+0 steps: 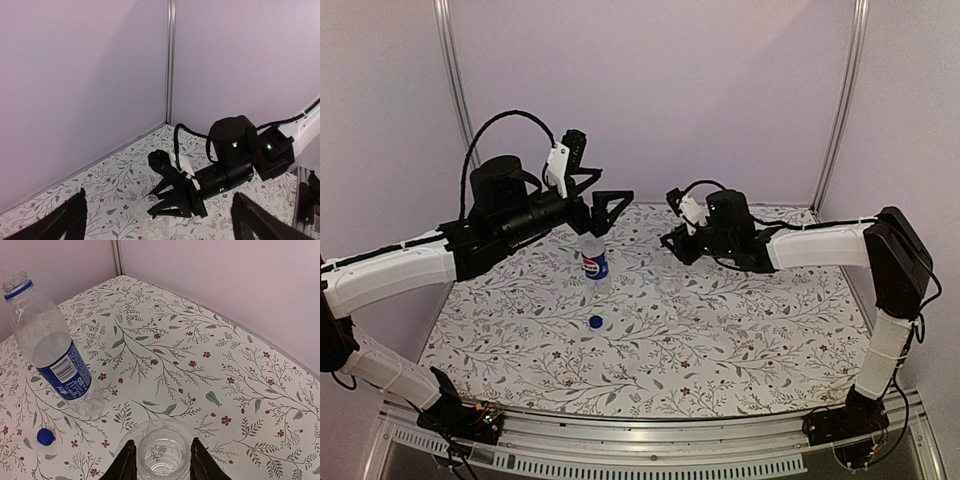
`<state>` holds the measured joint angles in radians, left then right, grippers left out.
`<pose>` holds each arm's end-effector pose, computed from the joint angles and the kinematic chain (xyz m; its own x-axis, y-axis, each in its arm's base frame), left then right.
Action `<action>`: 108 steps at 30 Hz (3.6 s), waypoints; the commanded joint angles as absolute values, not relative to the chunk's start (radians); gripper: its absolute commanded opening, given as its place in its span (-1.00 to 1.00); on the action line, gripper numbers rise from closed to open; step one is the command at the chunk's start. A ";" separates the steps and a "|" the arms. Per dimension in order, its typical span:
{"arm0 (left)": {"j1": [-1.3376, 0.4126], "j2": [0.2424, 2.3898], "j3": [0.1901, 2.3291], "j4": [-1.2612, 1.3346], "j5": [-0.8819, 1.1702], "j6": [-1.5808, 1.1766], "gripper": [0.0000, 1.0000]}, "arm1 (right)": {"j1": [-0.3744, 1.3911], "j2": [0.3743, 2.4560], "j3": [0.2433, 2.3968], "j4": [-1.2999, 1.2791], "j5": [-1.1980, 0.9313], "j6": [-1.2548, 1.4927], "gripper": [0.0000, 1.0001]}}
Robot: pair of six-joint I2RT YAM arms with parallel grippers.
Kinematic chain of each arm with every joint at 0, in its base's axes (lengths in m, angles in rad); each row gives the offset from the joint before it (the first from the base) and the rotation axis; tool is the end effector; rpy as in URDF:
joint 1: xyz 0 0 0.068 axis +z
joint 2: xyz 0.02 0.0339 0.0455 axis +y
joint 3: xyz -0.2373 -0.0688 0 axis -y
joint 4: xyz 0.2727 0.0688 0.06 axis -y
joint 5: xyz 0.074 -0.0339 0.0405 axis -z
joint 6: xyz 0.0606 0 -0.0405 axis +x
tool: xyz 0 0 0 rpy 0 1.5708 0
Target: Unscrew the bottle caps
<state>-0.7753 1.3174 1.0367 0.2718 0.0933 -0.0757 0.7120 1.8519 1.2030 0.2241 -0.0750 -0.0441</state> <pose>0.2628 -0.2654 0.3241 -0.0641 -0.0426 -0.9970 0.7608 0.6445 -0.0765 0.3467 0.3052 0.1691 -0.2807 -0.3003 -0.9116 -0.7163 0.6978 -0.0093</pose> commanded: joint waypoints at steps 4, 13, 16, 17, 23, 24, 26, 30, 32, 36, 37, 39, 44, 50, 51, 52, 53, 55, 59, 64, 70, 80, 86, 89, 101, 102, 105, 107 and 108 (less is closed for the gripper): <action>-0.764 1.309 1.025 0.299 0.090 -0.069 0.99 | 0.710 1.843 1.186 0.185 -0.049 -0.048 -0.11; -0.764 1.311 1.026 0.297 0.094 -0.066 0.99 | 0.710 1.823 1.224 0.146 -0.044 -0.057 0.15; -0.764 1.312 1.026 0.297 0.092 -0.066 0.99 | 0.710 1.812 1.236 0.132 -0.044 -0.059 0.22; -0.764 1.312 1.026 0.296 0.091 -0.067 0.99 | 0.710 1.812 1.240 0.126 -0.043 -0.060 0.25; -0.764 1.310 1.029 0.290 0.080 -0.066 0.99 | 0.710 1.795 1.257 0.100 -0.045 -0.062 0.42; -0.765 1.309 1.029 0.290 0.080 -0.065 0.99 | 0.710 1.794 1.260 0.095 -0.045 -0.063 0.44; -0.764 1.308 1.029 0.291 0.080 -0.065 0.99 | 0.710 1.789 1.267 0.087 -0.046 -0.063 0.47; -0.764 1.306 1.029 0.290 0.076 -0.061 0.99 | 0.710 1.767 1.275 0.077 -0.049 -0.056 0.54; -0.764 1.304 1.031 0.289 0.067 -0.057 0.99 | 0.709 1.747 1.276 0.070 -0.048 -0.056 0.59; -0.762 1.303 1.045 0.267 0.037 -0.042 0.99 | 0.710 1.703 1.290 0.029 -0.030 -0.052 0.75; -0.759 1.302 1.056 0.248 0.026 -0.038 0.99 | 0.710 1.692 1.297 0.005 -0.013 -0.053 0.81; -0.747 1.302 1.085 0.203 0.005 -0.034 0.99 | 0.709 1.667 1.315 -0.058 0.047 -0.050 0.89; -0.701 1.285 1.121 0.145 -0.073 -0.033 0.99 | 0.666 1.581 1.338 -0.168 0.125 -0.003 0.98; -0.673 1.253 1.133 0.101 -0.231 -0.028 0.99 | 0.530 1.436 1.325 -0.251 0.081 0.088 0.98; -0.670 1.248 1.136 0.094 -0.246 -0.020 0.99 | 0.511 1.420 1.326 -0.265 0.078 0.087 0.98; -0.668 1.241 1.139 0.089 -0.255 -0.012 0.99 | 0.495 1.405 1.328 -0.283 0.077 0.085 0.98; -0.666 1.232 1.140 0.086 -0.261 -0.006 0.99 | 0.483 1.398 1.329 -0.303 0.078 0.082 0.98; -0.659 1.210 1.137 0.085 -0.268 -0.002 0.99 | 0.468 1.383 1.328 -0.327 0.077 0.076 0.98; -0.606 1.161 1.124 0.058 -0.241 -0.029 0.99 | 0.465 1.339 1.303 -0.342 0.052 0.084 0.98; -0.513 1.065 1.047 0.019 -0.195 -0.068 0.99 | 0.465 1.282 1.257 -0.346 0.076 0.082 0.98; -0.486 0.914 0.910 0.033 -0.177 -0.061 0.99 | 0.465 1.211 1.211 -0.351 0.089 0.062 0.98; -0.485 0.871 0.778 0.107 -0.161 -0.020 0.99 | 0.466 1.098 1.096 -0.259 0.130 0.013 0.98; -0.482 0.857 0.763 0.126 -0.156 -0.020 0.99 | 0.465 1.103 1.087 -0.256 0.130 0.012 0.98; -0.477 0.845 0.755 0.135 -0.145 -0.021 0.99 | 0.465 1.106 1.081 -0.248 0.131 0.011 0.98; -0.471 0.850 0.759 0.126 -0.128 -0.026 0.99 | 0.465 1.102 1.070 -0.243 0.146 0.011 0.98; -0.472 0.851 0.761 0.125 -0.126 -0.026 0.99 | 0.465 1.100 1.068 -0.241 0.146 0.011 0.98; -0.472 0.850 0.760 0.123 -0.127 -0.030 0.99 | 0.466 1.100 1.067 -0.241 0.146 0.011 0.98; -0.470 0.850 0.759 0.124 -0.130 -0.031 0.99 | 0.465 1.103 1.065 -0.243 0.152 0.011 0.98; -0.470 0.852 0.761 0.123 -0.127 -0.032 0.99 | 0.465 1.107 1.065 -0.244 0.150 0.012 0.98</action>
